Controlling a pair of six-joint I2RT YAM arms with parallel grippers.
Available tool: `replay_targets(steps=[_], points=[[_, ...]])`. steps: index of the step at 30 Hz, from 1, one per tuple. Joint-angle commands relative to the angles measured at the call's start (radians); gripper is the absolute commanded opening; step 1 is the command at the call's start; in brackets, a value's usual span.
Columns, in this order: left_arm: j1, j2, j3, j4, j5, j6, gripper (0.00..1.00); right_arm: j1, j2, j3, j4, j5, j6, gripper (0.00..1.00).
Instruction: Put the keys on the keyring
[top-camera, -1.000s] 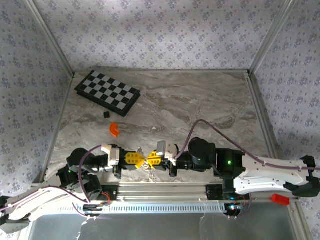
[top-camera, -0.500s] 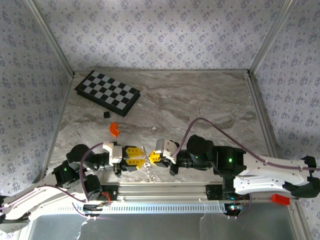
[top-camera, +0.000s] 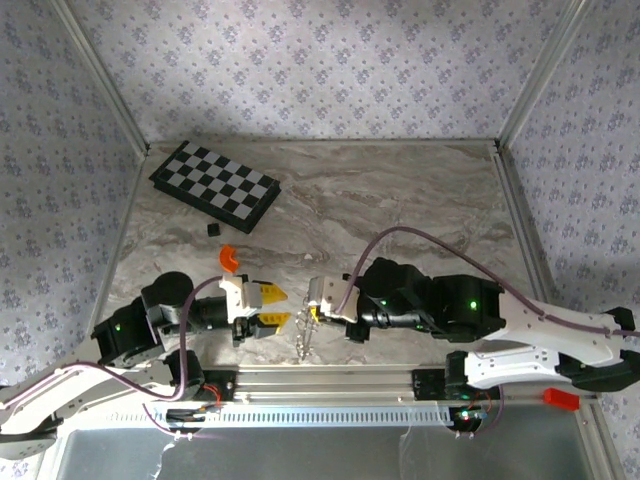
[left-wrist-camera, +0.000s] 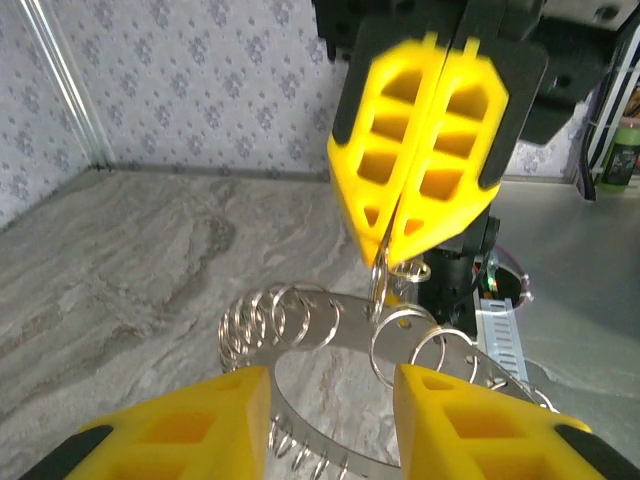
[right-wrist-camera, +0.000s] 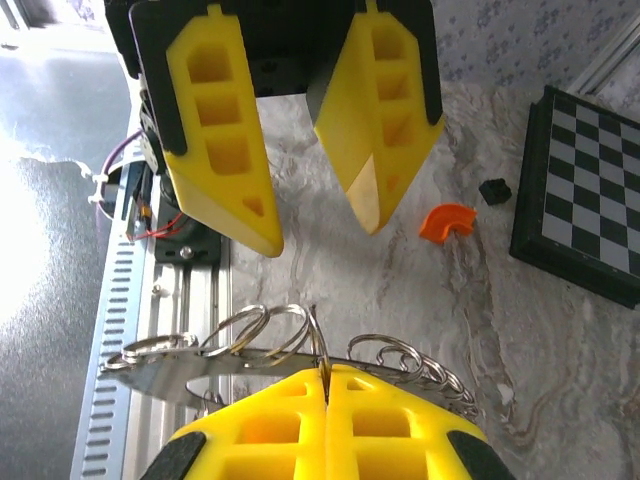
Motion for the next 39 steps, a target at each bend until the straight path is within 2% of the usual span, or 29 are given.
replay_targets(steps=[1,11,33,39], points=[[-0.007,-0.005,0.050,-0.011,-0.009,0.019,0.37,-0.007,0.027,0.078,-0.120,0.031,-0.030,0.00],[-0.006,0.040,0.018,0.097,0.033,0.002,0.33,-0.015,0.128,0.181,-0.210,0.036,-0.030,0.00],[-0.005,0.082,-0.040,0.148,0.031,-0.004,0.26,-0.034,0.156,0.182,-0.149,-0.017,-0.013,0.00],[-0.006,0.088,-0.048,0.166,0.026,0.003,0.20,-0.032,0.164,0.185,-0.148,-0.020,-0.016,0.00]])
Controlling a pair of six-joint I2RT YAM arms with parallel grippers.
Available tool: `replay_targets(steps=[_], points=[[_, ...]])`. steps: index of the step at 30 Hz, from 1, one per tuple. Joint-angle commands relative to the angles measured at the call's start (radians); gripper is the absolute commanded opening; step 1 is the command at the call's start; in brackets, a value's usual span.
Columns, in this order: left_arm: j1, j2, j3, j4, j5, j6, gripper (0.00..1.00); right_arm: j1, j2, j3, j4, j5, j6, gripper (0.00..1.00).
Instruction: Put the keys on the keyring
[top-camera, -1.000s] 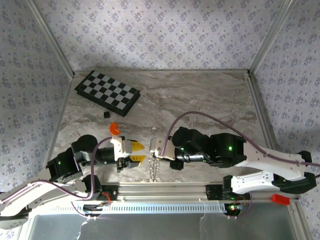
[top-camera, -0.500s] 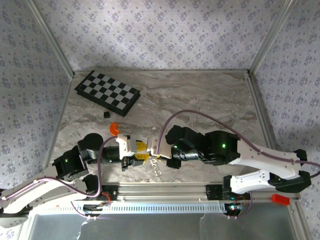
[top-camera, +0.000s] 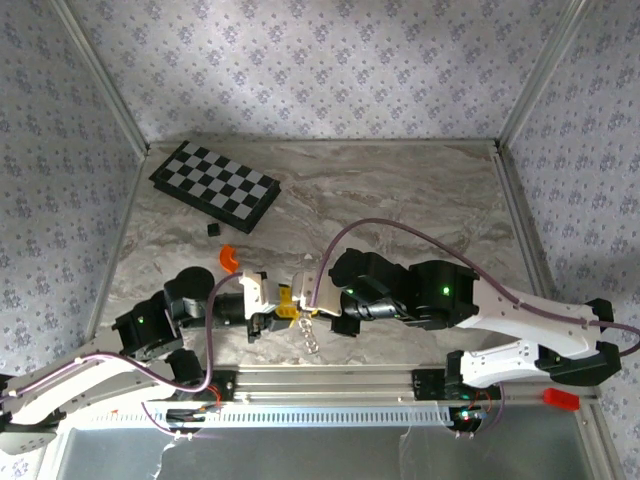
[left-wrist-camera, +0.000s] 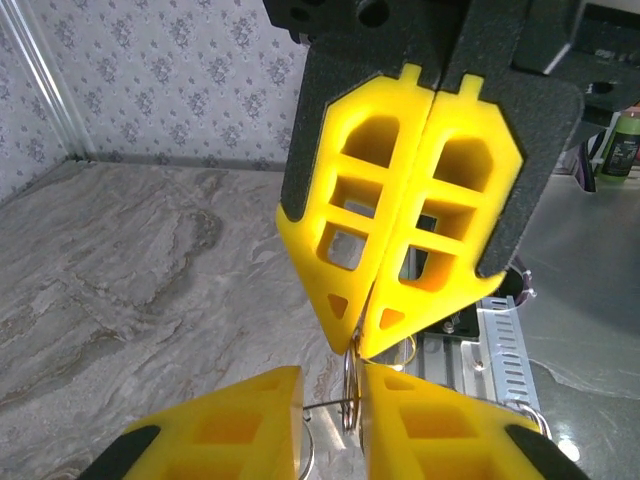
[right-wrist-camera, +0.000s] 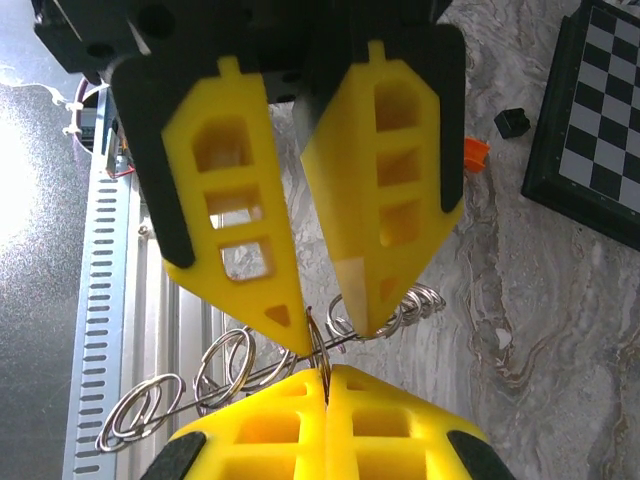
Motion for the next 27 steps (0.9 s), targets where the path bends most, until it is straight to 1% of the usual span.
replay_targets(steps=[1,5,6,9,17,18,20,22,27], points=[[-0.007,-0.006,-0.006,0.044,0.000,0.006,0.18,-0.002,0.009,0.030,0.024,-0.013,-0.003,0.00],[-0.007,-0.010,-0.011,0.038,-0.004,0.006,0.15,0.000,0.011,0.028,0.031,-0.018,-0.004,0.00],[-0.007,-0.010,-0.012,0.038,-0.004,0.007,0.12,-0.001,0.012,0.026,0.035,-0.019,-0.004,0.00],[-0.007,-0.014,-0.017,0.046,0.001,0.004,0.00,0.000,0.016,0.022,0.045,-0.028,-0.003,0.00],[-0.006,-0.092,-0.052,0.116,0.020,-0.024,0.00,0.004,-0.002,-0.018,0.085,-0.026,0.030,0.00],[-0.006,-0.103,-0.056,0.133,0.027,-0.029,0.00,0.004,-0.005,-0.025,0.092,-0.025,0.038,0.01],[-0.007,-0.126,-0.069,0.171,0.040,-0.041,0.00,0.005,-0.016,-0.041,0.110,-0.037,0.050,0.11],[-0.005,-0.140,-0.080,0.207,0.050,-0.051,0.00,0.004,-0.023,-0.055,0.130,-0.052,0.061,0.15],[-0.007,-0.151,-0.096,0.256,0.067,-0.067,0.00,0.003,-0.039,-0.080,0.163,-0.060,0.087,0.17]])
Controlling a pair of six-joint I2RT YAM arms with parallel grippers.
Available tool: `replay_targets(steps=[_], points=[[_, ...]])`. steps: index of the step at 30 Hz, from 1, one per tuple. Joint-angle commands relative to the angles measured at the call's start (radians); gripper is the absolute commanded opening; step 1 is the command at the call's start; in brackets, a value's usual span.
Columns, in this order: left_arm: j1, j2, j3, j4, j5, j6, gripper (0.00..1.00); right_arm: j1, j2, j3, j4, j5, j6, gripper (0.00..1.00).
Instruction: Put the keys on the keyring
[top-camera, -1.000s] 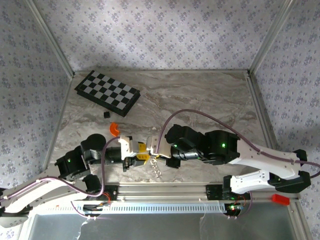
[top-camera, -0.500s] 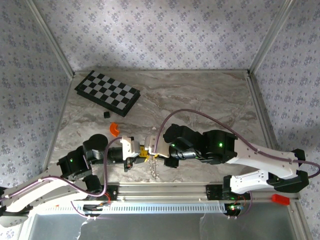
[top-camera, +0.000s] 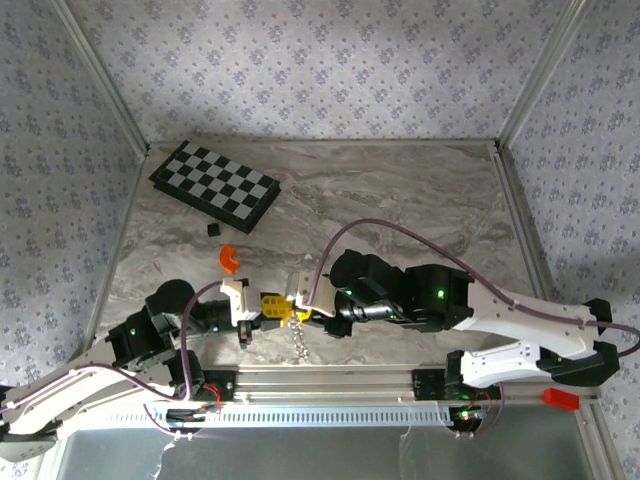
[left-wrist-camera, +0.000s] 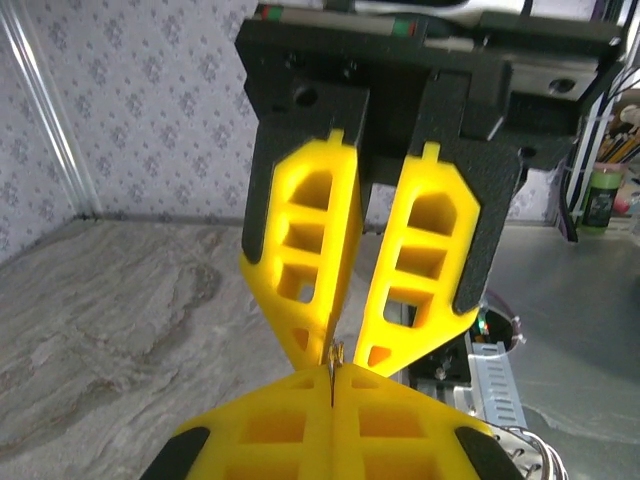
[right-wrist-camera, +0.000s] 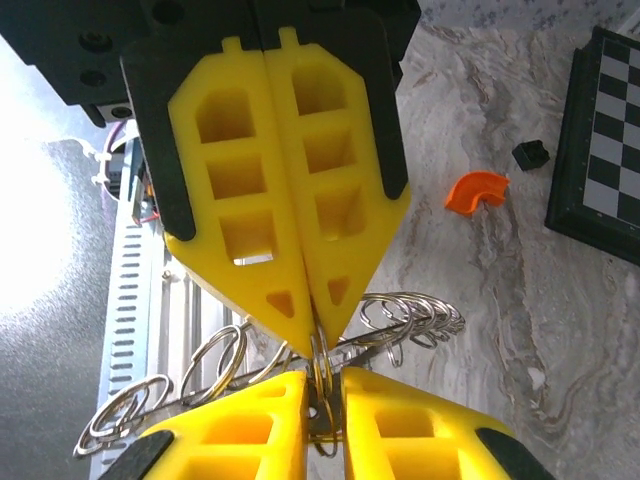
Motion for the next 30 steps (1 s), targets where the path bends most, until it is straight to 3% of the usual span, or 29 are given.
replay_targets(steps=[1,19,22,26,30], points=[[-0.005,-0.011,0.014,0.127,0.042,-0.027,0.00,0.001,-0.022,-0.019,0.033,-0.011,0.040,0.17],[-0.006,-0.013,-0.089,0.361,0.116,-0.138,0.00,0.003,-0.146,-0.128,0.154,-0.006,0.051,0.00],[-0.006,-0.013,-0.072,0.283,0.092,-0.125,0.00,0.007,-0.150,-0.115,0.105,0.024,0.037,0.00],[-0.005,-0.019,-0.012,0.106,0.004,-0.067,0.20,0.014,-0.129,-0.053,-0.023,0.076,-0.011,0.00],[-0.006,0.017,0.056,-0.044,-0.059,-0.009,0.23,0.021,-0.081,0.012,-0.142,0.098,-0.056,0.00]])
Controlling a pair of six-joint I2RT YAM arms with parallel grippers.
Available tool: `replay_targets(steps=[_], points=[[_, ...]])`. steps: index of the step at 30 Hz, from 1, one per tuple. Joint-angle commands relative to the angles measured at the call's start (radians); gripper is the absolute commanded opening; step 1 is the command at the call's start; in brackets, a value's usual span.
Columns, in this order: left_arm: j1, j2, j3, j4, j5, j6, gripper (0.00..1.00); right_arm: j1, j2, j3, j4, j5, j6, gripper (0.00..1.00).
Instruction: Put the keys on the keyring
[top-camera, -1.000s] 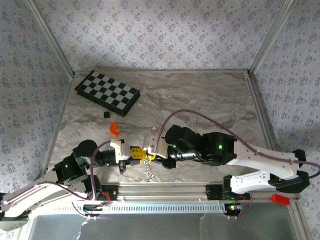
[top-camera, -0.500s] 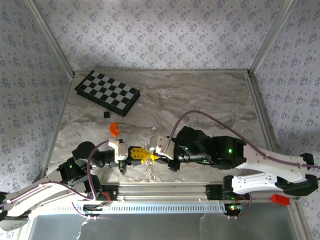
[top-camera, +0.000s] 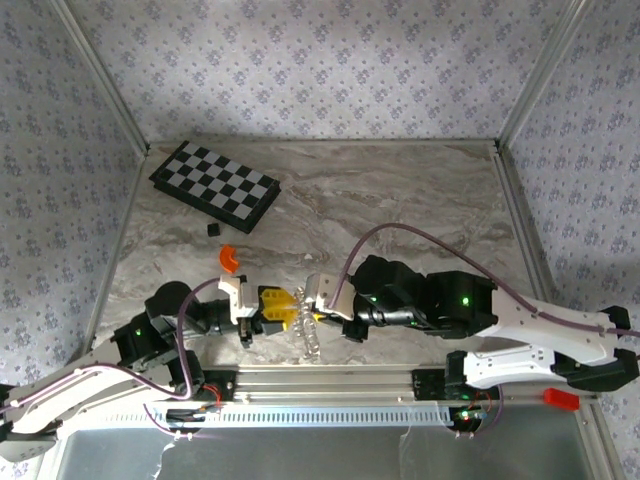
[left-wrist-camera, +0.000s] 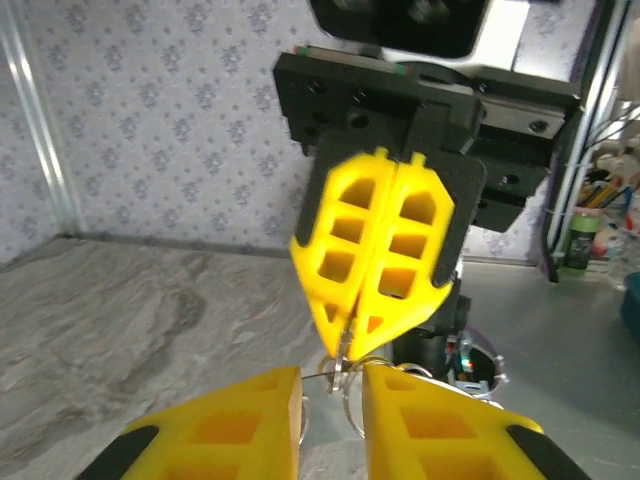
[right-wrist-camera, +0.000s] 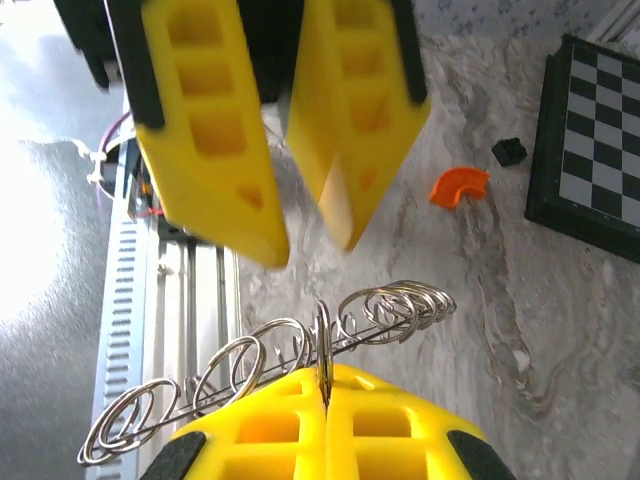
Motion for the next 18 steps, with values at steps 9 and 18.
replay_targets(steps=[9,18], points=[[-0.008,0.079,0.117,-0.167,-0.003,0.086,0.24,0.011,0.072,0.132,-0.193,0.030,-0.085,0.00],[-0.007,0.139,0.101,-0.099,0.048,0.078,0.27,0.002,0.095,0.140,-0.204,0.000,-0.103,0.00]])
